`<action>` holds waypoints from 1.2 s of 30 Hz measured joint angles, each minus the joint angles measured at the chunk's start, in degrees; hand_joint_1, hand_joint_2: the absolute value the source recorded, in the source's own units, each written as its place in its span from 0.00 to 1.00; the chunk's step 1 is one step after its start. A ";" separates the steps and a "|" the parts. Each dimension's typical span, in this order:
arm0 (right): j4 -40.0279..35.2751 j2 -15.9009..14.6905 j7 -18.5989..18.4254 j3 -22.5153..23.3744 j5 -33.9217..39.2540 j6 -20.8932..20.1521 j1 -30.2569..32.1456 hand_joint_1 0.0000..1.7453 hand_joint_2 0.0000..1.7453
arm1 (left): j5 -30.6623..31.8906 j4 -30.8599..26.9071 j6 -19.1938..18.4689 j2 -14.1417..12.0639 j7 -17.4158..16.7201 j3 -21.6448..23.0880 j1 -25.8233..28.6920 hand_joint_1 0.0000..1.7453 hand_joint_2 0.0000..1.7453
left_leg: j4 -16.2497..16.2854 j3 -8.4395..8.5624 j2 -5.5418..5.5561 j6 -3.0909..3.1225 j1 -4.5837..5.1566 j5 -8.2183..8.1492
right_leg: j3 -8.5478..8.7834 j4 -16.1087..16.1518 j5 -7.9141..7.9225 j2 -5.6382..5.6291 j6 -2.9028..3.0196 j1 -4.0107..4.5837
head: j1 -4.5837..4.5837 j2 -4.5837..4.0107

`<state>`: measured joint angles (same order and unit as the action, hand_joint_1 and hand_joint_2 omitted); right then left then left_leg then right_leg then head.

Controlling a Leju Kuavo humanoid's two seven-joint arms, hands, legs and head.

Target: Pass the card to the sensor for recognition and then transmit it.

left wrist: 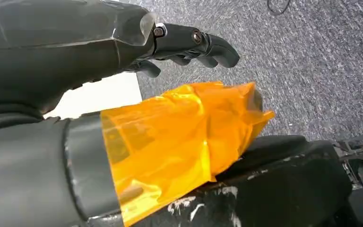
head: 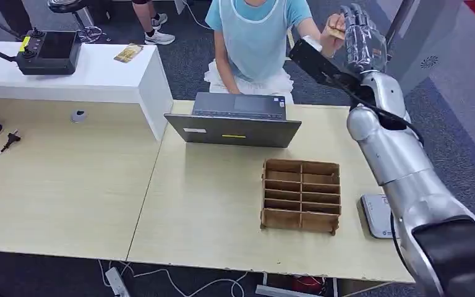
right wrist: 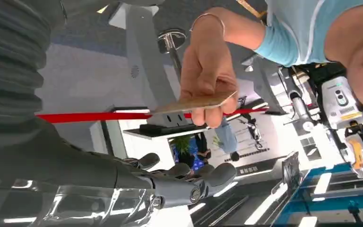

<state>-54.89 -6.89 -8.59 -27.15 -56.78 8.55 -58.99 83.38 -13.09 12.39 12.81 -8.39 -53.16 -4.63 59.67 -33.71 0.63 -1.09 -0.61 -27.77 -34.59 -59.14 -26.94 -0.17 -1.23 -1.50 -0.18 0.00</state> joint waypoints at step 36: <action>2.14 0.63 0.61 1.60 -3.15 0.55 -0.03 1.00 1.00 | -0.07 0.00 -0.02 -0.02 0.00 0.44 -0.04 0.00 0.00 | 0.00 -0.01 0.01 0.00 0.00 0.00 | 0.00 0.00 0.00 0.00 0.00 0.00 | 0.02 0.00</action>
<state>-52.74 -6.25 -7.98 -25.55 -59.93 9.09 -59.02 83.32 -13.09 12.37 12.79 -8.39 -52.72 -4.67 59.67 -33.72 0.64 -1.09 -0.61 -27.78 -34.60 -59.14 -26.94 -0.16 -1.23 -1.50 -0.15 0.00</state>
